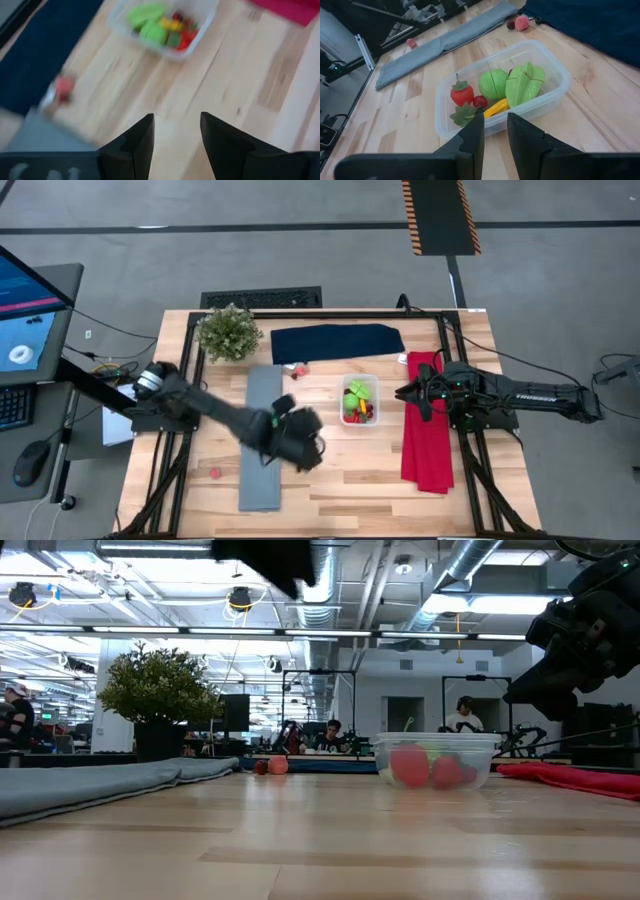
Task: Pick and placing Produce into tupperware
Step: Put the pink peach into the transparent bin
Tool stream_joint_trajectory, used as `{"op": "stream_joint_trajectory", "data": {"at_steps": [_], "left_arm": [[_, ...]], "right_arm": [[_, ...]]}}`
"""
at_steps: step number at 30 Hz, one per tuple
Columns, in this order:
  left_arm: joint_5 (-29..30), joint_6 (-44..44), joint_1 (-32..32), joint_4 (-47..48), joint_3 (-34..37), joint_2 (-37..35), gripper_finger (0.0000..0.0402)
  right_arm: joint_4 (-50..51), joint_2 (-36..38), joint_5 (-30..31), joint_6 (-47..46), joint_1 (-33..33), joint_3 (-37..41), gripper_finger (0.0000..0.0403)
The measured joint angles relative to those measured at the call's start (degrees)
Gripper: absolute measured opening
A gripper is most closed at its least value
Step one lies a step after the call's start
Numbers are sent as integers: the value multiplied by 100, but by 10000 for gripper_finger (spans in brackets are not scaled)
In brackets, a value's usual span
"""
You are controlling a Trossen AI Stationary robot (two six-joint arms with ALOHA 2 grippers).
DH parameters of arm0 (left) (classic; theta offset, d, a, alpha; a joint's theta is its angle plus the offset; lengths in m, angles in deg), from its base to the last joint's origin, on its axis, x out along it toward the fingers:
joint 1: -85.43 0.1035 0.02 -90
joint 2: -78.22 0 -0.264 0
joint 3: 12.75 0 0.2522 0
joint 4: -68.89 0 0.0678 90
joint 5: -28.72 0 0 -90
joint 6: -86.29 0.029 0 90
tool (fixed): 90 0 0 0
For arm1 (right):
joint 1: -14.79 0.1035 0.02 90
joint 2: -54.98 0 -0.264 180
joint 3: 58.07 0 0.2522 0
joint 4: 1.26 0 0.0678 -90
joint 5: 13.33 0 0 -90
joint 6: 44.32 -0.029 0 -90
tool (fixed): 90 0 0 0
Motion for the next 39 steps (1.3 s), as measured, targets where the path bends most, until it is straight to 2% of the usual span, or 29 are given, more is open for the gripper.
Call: {"op": "stream_joint_trajectory", "data": {"at_steps": [5,11,16,19,22,27,29,34,39], "left_arm": [[752,-2382,-1040,1101,6,44,151],[1915,-4791,-2125,1708,4,44,151],[1900,-6325,-2578,1865,131,124,151],[1355,-7253,-2708,1938,318,354,151],[443,-8078,-2729,2247,391,684,151],[-959,-8956,-2723,2976,391,1111,151],[-1420,-9037,-2727,3050,391,1242,151],[-1595,-9086,-2720,2972,389,1341,151],[-2721,-9199,-2739,3060,391,1468,151]], "right_arm": [[4,0,0,1,0,0,107],[5,-1,0,1,0,0,107],[7,-2,0,1,0,0,107],[9,-2,-1,1,0,0,107],[-16,0,-1,1,0,0,107],[6,-2,1,1,0,0,107],[7,0,0,1,0,0,107],[4,-2,-1,-1,0,0,107],[1,-2,1,-1,0,0,107]]}}
